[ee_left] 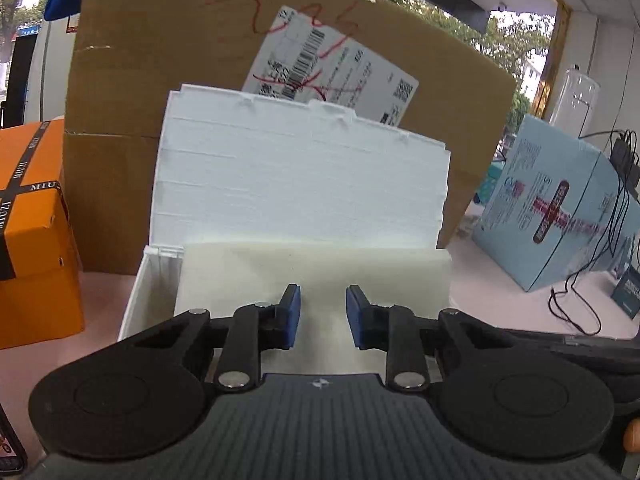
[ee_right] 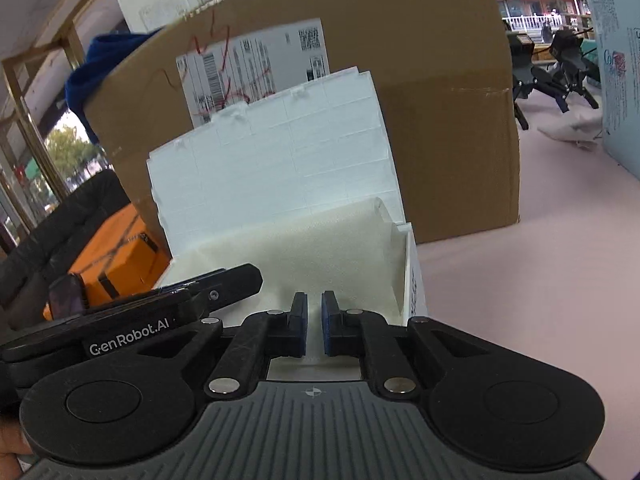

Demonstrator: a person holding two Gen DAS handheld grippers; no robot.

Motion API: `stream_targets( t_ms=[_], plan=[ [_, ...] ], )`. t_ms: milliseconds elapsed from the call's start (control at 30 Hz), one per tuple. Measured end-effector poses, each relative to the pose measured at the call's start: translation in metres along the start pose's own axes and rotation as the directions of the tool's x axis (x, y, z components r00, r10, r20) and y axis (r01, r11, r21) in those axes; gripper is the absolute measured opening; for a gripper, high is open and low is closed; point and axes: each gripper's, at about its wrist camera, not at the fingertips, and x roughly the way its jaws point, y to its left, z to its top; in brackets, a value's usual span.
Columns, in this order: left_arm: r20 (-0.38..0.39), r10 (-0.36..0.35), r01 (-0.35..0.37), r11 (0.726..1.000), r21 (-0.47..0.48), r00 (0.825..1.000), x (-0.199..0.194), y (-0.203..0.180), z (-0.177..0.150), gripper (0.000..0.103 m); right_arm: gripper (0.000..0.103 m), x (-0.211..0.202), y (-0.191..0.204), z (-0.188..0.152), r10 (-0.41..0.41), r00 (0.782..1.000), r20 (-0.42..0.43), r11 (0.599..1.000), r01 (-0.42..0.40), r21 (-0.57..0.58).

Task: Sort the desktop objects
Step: 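Lower the cream cloth into the white box and open both grippers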

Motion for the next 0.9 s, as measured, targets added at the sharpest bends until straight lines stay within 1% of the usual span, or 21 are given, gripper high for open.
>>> stream_targets(
  t_ms=[133, 233, 267, 400, 467, 567, 600, 633, 667, 700, 733, 767, 800, 867, 900],
  plan=[
    [-0.102, 0.007, -0.008, 1.000, -0.010, 0.995, 0.018, 0.004, 0.001, 0.021, 0.008, 0.009, 0.007, 0.006, -0.030, 0.998, -0.053, 0.997, 0.026, -0.072],
    [-0.157, -0.015, 0.005, 0.998, -0.059, 0.987, 0.032, 0.015, 0.001, 0.021, 0.009, 0.018, 0.014, 0.006, -0.065, 0.996, -0.056, 0.984, 0.055, -0.171],
    [-0.166, -0.018, 0.007, 0.998, -0.069, 0.986, 0.035, 0.017, 0.001, 0.021, 0.009, 0.021, 0.017, 0.006, -0.078, 0.996, -0.053, 0.977, 0.066, -0.201],
    [-0.174, 0.011, -0.014, 1.000, -0.014, 0.985, 0.040, 0.014, 0.000, 0.020, 0.009, 0.028, 0.020, 0.005, -0.110, 0.992, -0.058, 0.953, 0.089, -0.288],
    [-0.180, 0.014, -0.017, 1.000, -0.012, 0.984, 0.042, 0.014, 0.000, 0.020, 0.009, 0.030, 0.021, 0.007, -0.112, 0.992, -0.065, 0.945, 0.086, -0.316],
    [-0.186, 0.008, -0.013, 1.000, -0.026, 0.983, 0.040, 0.015, 0.000, 0.020, 0.009, 0.029, 0.017, 0.009, -0.090, 0.993, -0.073, 0.950, 0.063, -0.304],
    [-0.188, 0.004, -0.011, 0.999, -0.037, 0.982, 0.038, 0.016, 0.000, 0.021, 0.011, 0.027, 0.015, 0.011, -0.078, 0.994, -0.072, 0.955, 0.054, -0.291],
    [-0.191, -0.003, -0.007, 0.999, -0.051, 0.982, 0.036, 0.017, 0.002, 0.021, 0.015, 0.023, 0.014, 0.013, -0.065, 0.996, -0.062, 0.959, 0.045, -0.281],
    [-0.194, -0.008, -0.005, 0.998, -0.066, 0.981, 0.033, 0.017, 0.004, 0.027, 0.018, 0.017, 0.013, 0.015, -0.051, 0.998, -0.046, 0.961, 0.037, -0.275],
    [-0.186, -0.005, -0.009, 0.997, -0.074, 0.982, 0.027, 0.018, 0.008, 0.039, 0.024, 0.009, 0.012, 0.017, -0.035, 0.999, -0.027, 0.964, 0.026, -0.265],
    [-0.155, 0.000, -0.011, 0.997, -0.076, 0.988, 0.018, 0.019, 0.013, 0.047, 0.031, 0.000, 0.010, 0.021, -0.009, 1.000, -0.006, 0.968, 0.007, -0.251],
    [-0.108, 0.002, -0.009, 0.997, -0.072, 0.994, 0.007, 0.020, 0.017, 0.060, 0.034, -0.011, 0.008, 0.025, 0.026, 1.000, 0.011, 0.972, -0.023, -0.234],
    [-0.061, 0.005, -0.009, 0.998, -0.068, 0.998, -0.004, 0.020, 0.020, 0.071, 0.036, -0.019, 0.006, 0.029, 0.060, 0.998, 0.018, 0.974, -0.054, -0.219],
    [0.007, 0.016, -0.015, 0.998, -0.055, 1.000, -0.024, 0.020, 0.025, 0.074, 0.036, -0.032, 0.004, 0.034, 0.120, 0.993, 0.023, 0.975, -0.113, -0.193],
    [0.019, 0.011, -0.010, 0.999, -0.050, 1.000, -0.029, 0.020, 0.026, 0.074, 0.036, -0.036, 0.003, 0.035, 0.140, 0.990, 0.027, 0.974, -0.132, -0.184]
  ],
)
